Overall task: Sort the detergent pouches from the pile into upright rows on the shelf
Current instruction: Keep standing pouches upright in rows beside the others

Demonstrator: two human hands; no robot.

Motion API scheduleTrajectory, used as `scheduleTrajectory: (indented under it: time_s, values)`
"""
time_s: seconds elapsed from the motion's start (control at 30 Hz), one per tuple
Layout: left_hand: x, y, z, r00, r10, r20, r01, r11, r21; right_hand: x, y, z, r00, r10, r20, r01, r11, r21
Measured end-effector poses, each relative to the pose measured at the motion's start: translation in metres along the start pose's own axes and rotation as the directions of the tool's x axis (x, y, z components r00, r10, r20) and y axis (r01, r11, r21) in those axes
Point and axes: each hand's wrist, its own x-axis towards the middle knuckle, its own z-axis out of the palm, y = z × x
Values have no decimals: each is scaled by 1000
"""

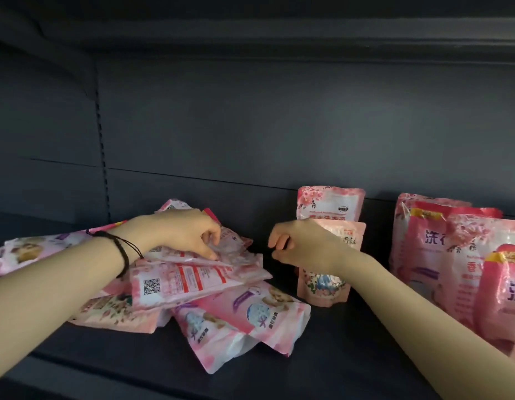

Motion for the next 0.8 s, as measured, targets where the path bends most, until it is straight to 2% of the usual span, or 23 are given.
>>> scheduleTrajectory:
  time_s: [0.1, 0.2, 0.33, 0.5, 0.63, 0.7, 0.73, 0.8]
  values:
    - [0, -16, 3, 999, 46, -14, -48, 993, -106, 18, -9, 16, 996, -29, 80, 40, 990, -133]
    - [1, -29, 5, 995, 95, -39, -101, 973, -209, 37, -17, 38, 989, 15, 145, 27, 959, -283]
    - [2, -37, 3, 986, 154, -57, -164, 951, -263, 51, -21, 46, 999, 27, 30, -15, 939, -344]
    - [1, -35, 4, 980, 191, -56, -199, 924, -325, 66, -40, 30, 995, -86, -47, 58, 901, -430]
    - [1, -30, 5, 971, 195, -135, -229, 919, -320, 71, -59, 10, 984, -107, -144, 46, 927, -371]
    - [-3, -28, 1, 952, 194, -239, -254, 933, -255, 71, -66, 1, 970, -91, -225, 18, 951, -308]
    - [-4, -28, -2, 934, 185, -306, -259, 941, -220, 71, -69, -3, 960, -76, -268, 12, 972, -235]
    - [-7, -32, -11, 894, 139, -426, -272, 924, -268, 72, -74, -10, 927, -24, -373, 24, 1000, -3]
